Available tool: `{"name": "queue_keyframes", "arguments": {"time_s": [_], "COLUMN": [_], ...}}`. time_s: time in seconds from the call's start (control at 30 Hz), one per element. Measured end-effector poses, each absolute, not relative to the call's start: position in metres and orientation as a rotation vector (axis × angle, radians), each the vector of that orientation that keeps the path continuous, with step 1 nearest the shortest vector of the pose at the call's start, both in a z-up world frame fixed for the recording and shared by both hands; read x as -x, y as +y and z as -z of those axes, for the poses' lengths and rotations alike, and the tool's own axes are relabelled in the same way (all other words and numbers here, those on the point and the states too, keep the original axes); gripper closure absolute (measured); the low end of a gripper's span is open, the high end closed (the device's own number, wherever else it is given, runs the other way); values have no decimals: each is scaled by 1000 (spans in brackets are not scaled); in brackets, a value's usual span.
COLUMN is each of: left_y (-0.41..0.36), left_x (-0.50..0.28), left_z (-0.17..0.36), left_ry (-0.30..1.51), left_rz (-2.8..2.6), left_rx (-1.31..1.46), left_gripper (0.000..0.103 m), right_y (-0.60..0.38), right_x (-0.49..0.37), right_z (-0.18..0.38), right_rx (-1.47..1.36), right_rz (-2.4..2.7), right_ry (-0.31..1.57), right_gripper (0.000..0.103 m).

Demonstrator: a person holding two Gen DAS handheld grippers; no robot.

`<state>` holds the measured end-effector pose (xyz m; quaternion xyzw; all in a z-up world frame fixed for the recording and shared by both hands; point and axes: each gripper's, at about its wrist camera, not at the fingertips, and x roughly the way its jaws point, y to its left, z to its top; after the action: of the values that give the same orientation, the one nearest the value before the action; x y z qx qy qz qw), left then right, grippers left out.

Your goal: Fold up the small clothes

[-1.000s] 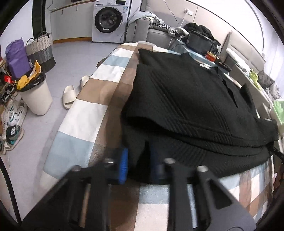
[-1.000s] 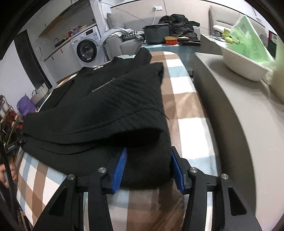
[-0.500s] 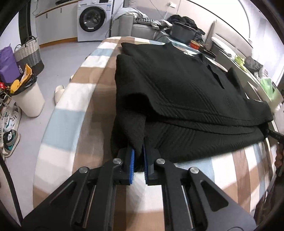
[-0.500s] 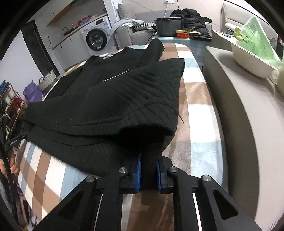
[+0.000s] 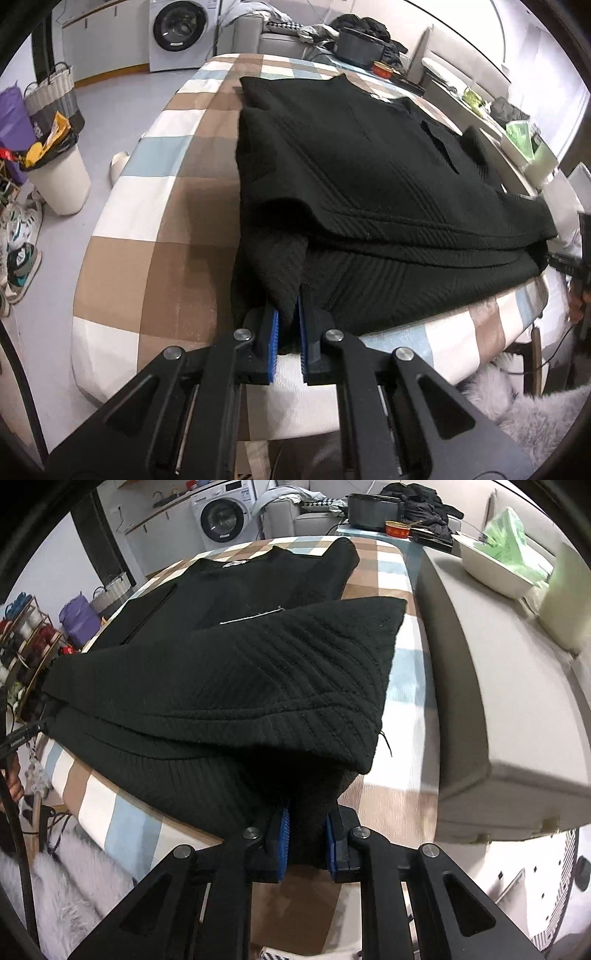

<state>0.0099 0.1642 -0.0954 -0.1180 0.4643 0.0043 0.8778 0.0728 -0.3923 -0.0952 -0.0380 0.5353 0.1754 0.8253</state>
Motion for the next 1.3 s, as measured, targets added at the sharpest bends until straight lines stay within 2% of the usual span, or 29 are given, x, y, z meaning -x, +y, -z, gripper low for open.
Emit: {"name": "queue_keyframes", "arguments": {"time_s": [0.07,0.17,0.2,0.23,0.3,0.37,0.63,0.97,1.3], "left_y": [170,179,182,185,189,193,181,188,189], "left_x": [-10,-7,-6,-5,-5,-5,-12,-48,-44], "left_z": [91,84,80,75,69,61,59,97,89], "left_ry": [948,913,897,880,853,818,853,907,887], "left_rz": [-21,-58,-66,-71,-71,-67,30,0,-35], "left_rx": [279,320,337,355,377,397,435,501,491], "left_gripper": [96,87,83,80,60,52,51,51,51], "right_y": [-395,-393,-392,-393,-397,-403,-400,-395,-398], "right_x": [-77,-77,-77,-75,-74,-73,-60,-69,-69], "right_z": [95,92,87,82,71,60,44,79,89], "right_rx": [55,44,40,32,6,-15,-93,-198,-205], "right_rz": [-353,-341,-339,-338,-342,-340,-455,-462,-450], "right_ry": [1121,1083,1065,1045,1011,971,946,1043,1059], "right_gripper": [84,81,77,68,60,60,60,60,60]}}
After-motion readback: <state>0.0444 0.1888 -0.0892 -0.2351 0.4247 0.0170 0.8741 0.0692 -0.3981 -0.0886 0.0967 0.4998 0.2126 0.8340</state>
